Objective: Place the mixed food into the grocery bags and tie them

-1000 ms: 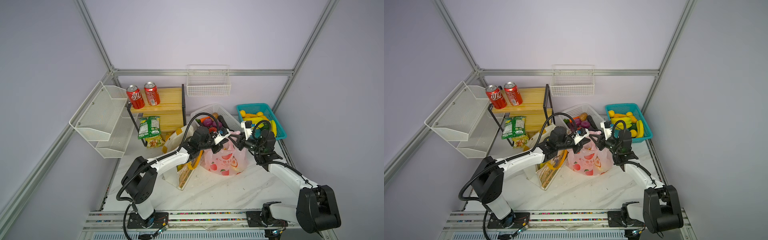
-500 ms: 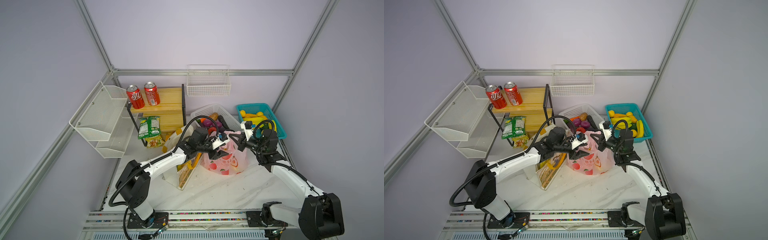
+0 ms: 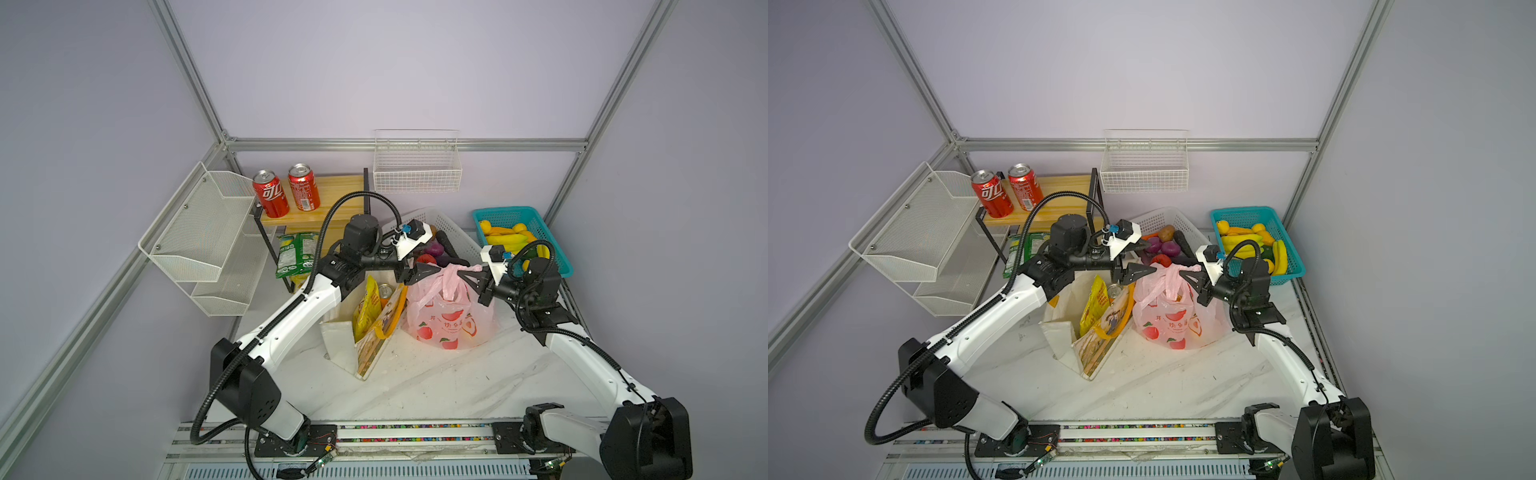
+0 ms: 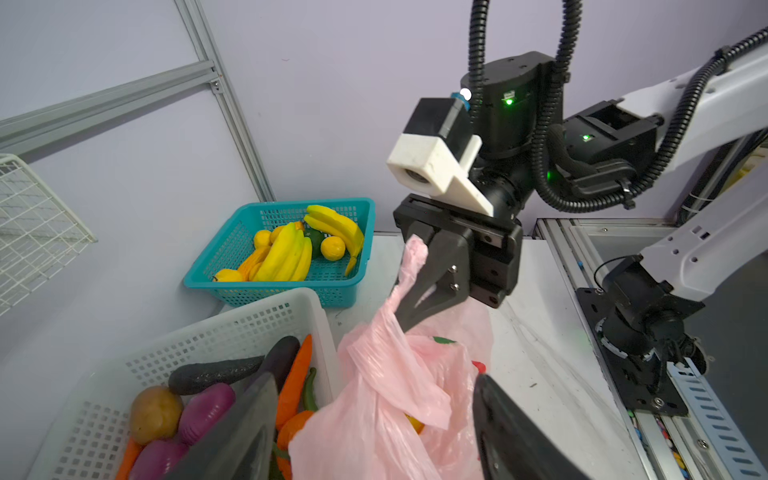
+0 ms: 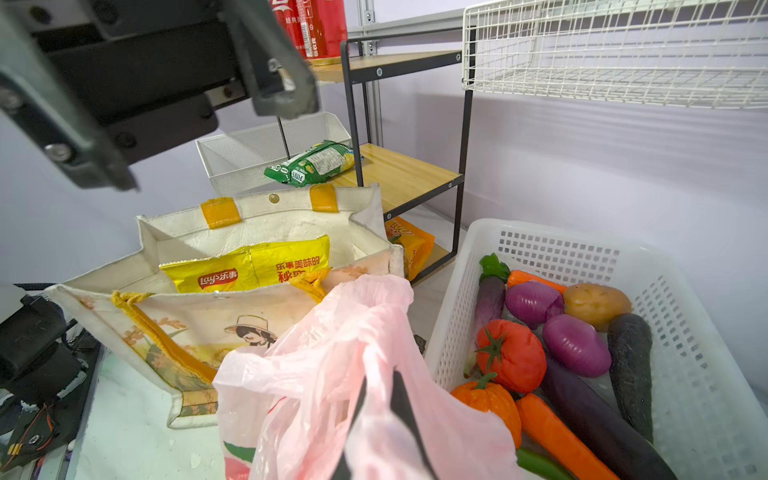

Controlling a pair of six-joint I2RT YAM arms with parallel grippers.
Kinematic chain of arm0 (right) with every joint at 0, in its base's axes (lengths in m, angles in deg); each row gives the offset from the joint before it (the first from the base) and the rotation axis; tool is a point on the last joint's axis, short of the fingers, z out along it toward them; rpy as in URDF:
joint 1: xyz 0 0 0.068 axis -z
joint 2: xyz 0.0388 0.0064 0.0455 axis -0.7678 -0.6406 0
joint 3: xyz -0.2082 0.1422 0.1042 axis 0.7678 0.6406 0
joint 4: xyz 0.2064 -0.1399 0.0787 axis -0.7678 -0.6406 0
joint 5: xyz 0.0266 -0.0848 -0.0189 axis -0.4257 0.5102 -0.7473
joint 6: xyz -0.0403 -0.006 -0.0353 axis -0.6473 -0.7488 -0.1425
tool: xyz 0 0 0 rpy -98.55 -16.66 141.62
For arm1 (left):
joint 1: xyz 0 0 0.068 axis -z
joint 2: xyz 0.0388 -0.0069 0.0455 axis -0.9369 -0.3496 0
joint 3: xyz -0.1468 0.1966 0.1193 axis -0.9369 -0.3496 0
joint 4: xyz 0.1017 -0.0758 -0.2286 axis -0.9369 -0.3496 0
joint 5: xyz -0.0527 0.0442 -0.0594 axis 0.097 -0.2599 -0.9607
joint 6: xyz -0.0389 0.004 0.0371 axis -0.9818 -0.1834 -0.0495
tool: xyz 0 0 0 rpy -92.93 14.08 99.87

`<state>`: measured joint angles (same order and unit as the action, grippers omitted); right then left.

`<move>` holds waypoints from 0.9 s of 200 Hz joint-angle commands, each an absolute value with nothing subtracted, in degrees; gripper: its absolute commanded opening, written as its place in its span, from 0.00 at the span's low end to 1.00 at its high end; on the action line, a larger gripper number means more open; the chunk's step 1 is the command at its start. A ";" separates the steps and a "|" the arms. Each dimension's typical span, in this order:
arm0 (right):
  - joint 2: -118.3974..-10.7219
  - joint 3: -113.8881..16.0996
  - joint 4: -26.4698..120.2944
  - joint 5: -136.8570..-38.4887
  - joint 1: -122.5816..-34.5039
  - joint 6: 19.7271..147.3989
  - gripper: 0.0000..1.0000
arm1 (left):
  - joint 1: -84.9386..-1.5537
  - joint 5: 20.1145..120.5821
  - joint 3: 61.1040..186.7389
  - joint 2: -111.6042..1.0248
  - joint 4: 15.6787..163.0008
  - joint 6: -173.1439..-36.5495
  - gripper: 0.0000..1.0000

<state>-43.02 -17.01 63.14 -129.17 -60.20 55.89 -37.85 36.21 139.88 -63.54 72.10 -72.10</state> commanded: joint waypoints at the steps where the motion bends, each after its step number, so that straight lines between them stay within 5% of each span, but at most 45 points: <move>1: -41.52 -18.68 62.60 -131.23 -60.27 53.95 0.00 | -37.72 33.48 149.97 -68.67 63.17 -67.96 0.74; 44: -40.79 -19.60 61.62 -131.32 -60.27 53.99 0.00 | -37.03 31.79 156.66 -74.94 56.78 -62.39 0.82; 85: -40.74 -20.12 61.88 -131.59 -60.27 54.61 0.00 | -35.35 31.13 160.73 -79.73 51.73 -59.50 0.77; 180: -41.36 -20.35 61.71 -131.76 -60.27 54.57 0.00 | -34.73 31.03 163.10 -83.49 50.39 -59.40 0.30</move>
